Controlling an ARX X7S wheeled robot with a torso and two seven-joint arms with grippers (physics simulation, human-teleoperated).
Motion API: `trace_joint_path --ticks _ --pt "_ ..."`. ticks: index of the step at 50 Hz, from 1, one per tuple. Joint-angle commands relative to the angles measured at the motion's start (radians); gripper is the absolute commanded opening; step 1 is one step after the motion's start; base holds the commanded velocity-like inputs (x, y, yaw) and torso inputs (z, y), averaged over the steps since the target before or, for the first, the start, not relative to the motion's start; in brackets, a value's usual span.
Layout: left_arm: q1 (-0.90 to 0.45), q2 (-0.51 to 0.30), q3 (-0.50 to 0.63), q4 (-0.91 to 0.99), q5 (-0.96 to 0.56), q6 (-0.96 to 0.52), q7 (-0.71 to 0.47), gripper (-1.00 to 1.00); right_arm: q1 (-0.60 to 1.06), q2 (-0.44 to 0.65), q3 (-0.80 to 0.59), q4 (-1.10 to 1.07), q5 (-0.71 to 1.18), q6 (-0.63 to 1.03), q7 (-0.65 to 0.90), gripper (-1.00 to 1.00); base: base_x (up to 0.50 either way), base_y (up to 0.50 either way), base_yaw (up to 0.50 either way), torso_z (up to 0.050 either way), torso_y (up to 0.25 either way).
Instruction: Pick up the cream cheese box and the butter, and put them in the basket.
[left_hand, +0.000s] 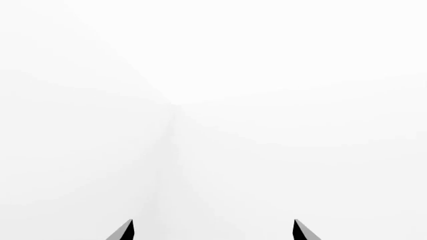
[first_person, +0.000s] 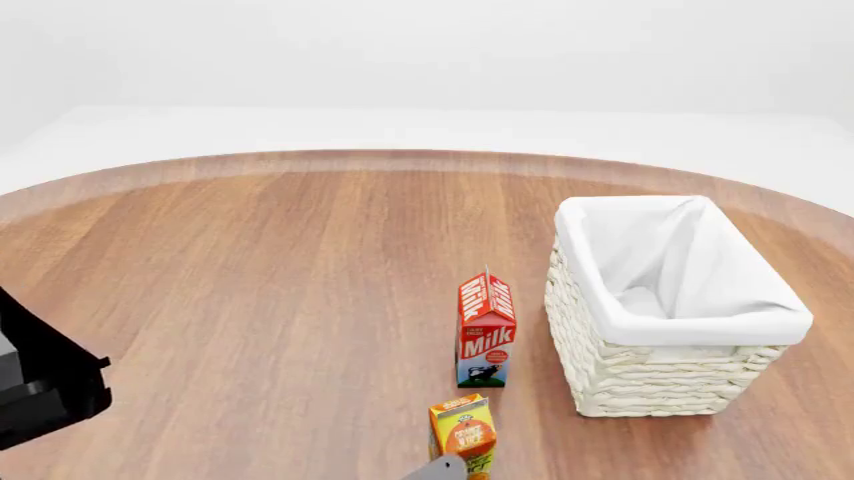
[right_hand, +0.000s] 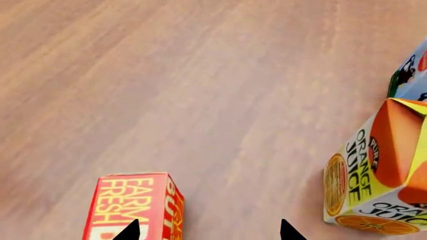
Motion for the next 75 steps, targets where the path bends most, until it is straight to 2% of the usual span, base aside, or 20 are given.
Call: trace_joint_path --ticks 1,56,64,75 --pt "0.006 0.019 -0.043 0.003 -0.003 -0.005 0.018 1.0 0.001 -0.038 -0.007 0.023 -0.056 0.014 0.013 1.0 0.0 0.0 0.0 0.0 0.0" --pt "0.031 0.001 -0.109 0.011 -0.051 0.003 0.0 1.0 0.01 -0.119 -0.092 -0.006 -0.077 0.058 0.039 1.0 0.0 0.0 0.0 0.0 0.0" --pt "0.038 -0.004 -0.138 0.01 -0.067 0.005 -0.006 1.0 -0.014 -0.13 -0.123 0.051 -0.125 0.02 -0.021 1.0 0.0 0.0 0.0 0.0 0.0" --pt "0.06 -0.014 -0.207 0.019 -0.099 0.006 -0.021 1.0 -0.024 -0.153 -0.115 0.065 -0.087 0.018 -0.029 1.0 0.0 0.0 0.0 0.0 0.0"
